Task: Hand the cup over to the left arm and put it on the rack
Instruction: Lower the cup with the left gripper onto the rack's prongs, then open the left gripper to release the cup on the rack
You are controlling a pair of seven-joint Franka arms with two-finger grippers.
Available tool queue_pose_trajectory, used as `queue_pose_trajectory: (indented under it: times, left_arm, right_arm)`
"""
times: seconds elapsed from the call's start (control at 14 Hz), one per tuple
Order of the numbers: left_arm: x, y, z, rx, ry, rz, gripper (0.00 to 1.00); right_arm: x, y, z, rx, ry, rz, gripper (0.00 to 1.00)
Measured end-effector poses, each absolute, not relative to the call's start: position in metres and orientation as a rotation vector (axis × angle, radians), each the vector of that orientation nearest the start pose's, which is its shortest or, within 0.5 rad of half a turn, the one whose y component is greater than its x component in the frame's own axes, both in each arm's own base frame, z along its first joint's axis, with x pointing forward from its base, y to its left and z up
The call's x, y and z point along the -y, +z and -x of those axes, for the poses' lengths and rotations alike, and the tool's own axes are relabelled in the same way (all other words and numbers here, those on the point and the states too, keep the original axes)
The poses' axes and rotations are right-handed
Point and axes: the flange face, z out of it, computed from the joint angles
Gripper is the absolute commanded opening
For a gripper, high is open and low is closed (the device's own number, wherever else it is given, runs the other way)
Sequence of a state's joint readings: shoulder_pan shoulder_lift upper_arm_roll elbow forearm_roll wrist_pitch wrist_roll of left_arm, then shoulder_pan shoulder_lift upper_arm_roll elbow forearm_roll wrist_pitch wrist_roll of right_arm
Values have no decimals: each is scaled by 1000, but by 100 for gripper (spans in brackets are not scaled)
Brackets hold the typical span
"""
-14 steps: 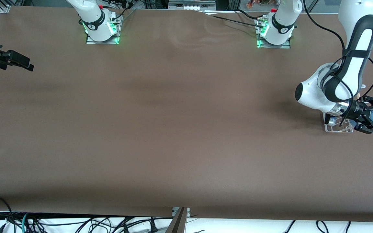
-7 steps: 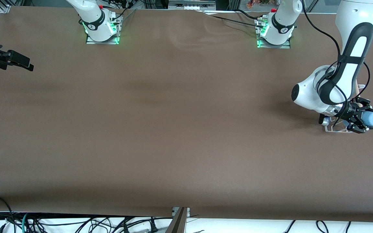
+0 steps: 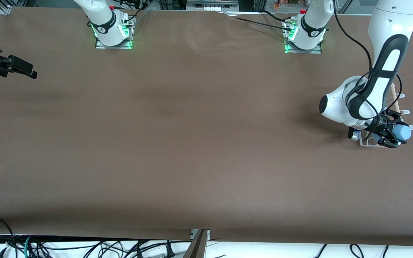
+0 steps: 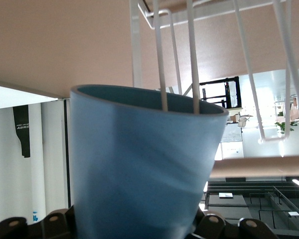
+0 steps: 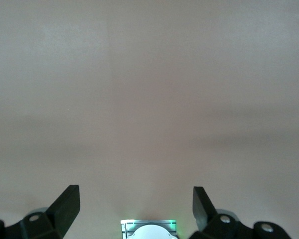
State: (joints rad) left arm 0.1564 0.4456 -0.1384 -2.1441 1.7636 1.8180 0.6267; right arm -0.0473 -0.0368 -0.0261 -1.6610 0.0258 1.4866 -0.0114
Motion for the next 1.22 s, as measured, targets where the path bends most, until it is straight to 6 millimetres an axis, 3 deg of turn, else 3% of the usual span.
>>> queue_pose_trajectory:
  times: [0.07, 0.29, 0.5, 0.65, 0.93, 1.08, 1.22]
  left_arm:
    - [-91, 205, -551, -1495, 980, 1086, 99]
    - [-91, 208, -558, -1470, 956, 1106, 100]
    - [-88, 234, -581, -1396, 916, 1290, 100]
    - [-84, 267, -601, -1312, 859, 1527, 100]
    - [-76, 361, -636, -1123, 640, 1995, 100]
    - [-70, 403, -645, -1053, 513, 2176, 100]
    - [-64, 429, -648, -989, 405, 2407, 100]
  right_arm:
    - [36, 596, -530, -95, 212, 3100, 100]
    - [36, 596, -530, -96, 212, 3100, 100]
    - [36, 596, -530, -96, 212, 3100, 100]
    - [36, 596, -530, -96, 212, 3100, 100]
    - [37, 596, -530, -96, 212, 3100, 100]
    - [37, 596, -530, -96, 212, 3100, 100]
    - [37, 596, -530, -97, 212, 3100, 100]
